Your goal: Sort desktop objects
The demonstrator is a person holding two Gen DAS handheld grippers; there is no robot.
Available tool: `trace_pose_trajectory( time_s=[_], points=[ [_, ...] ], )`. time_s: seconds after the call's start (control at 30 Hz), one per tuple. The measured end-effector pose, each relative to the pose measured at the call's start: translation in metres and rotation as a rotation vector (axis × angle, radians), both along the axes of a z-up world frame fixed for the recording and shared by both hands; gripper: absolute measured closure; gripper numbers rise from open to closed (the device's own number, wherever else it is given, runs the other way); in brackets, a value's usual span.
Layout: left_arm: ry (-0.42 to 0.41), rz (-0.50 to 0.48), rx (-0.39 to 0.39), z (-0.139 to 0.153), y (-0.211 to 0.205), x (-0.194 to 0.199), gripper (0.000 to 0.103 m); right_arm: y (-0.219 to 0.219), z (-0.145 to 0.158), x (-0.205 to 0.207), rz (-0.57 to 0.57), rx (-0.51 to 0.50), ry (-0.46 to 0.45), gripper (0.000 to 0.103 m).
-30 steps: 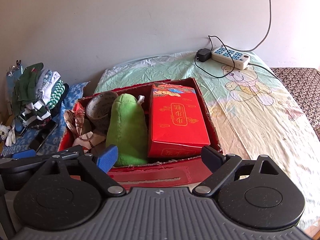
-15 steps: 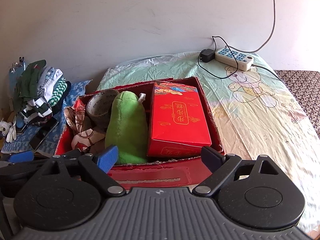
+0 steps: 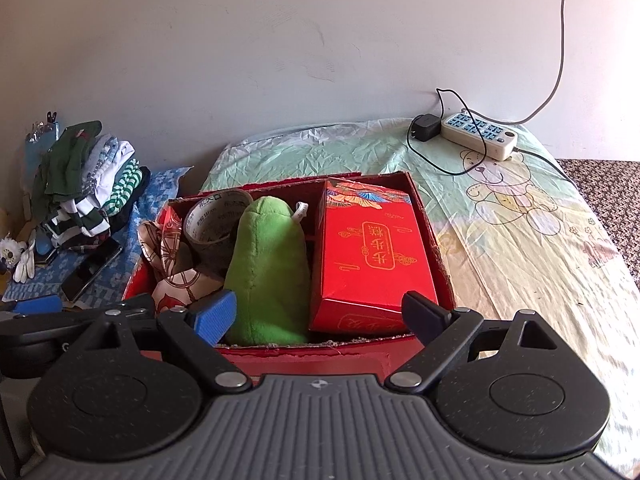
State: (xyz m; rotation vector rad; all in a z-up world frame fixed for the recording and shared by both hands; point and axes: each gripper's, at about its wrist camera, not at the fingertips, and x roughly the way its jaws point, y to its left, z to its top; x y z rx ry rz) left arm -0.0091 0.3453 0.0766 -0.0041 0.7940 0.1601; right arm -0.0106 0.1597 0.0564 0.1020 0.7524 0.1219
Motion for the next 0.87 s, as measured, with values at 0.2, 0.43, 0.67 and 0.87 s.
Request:
trace_pose_trajectory(
  time_s=[0.2, 0.43, 0.67, 0.87],
  points=[
    [-0.011, -0.011, 0.010, 0.0012, 0.0020, 0.0057, 0.001, 0.0040, 0.0032, 0.0037, -0.020, -0.035, -0.021, 0.011],
    [-0.023, -0.030, 0.019, 0.0006, -0.0028, 0.0066, 0.001, 0.0064, 0.0053, 0.0026, -0.036, -0.081, -0.037, 0.011],
    [-0.043, -0.030, 0.010, -0.0011, -0.0035, 0.0050, 0.001, 0.0047, 0.0055, 0.0022, -0.051, -0.086, -0.039, 0.011],
    [-0.031, -0.042, -0.005, -0.0017, -0.0063, 0.0041, 0.001, 0.0032, 0.0057, 0.0017, -0.063, -0.089, -0.041, 0.011]
  ],
)
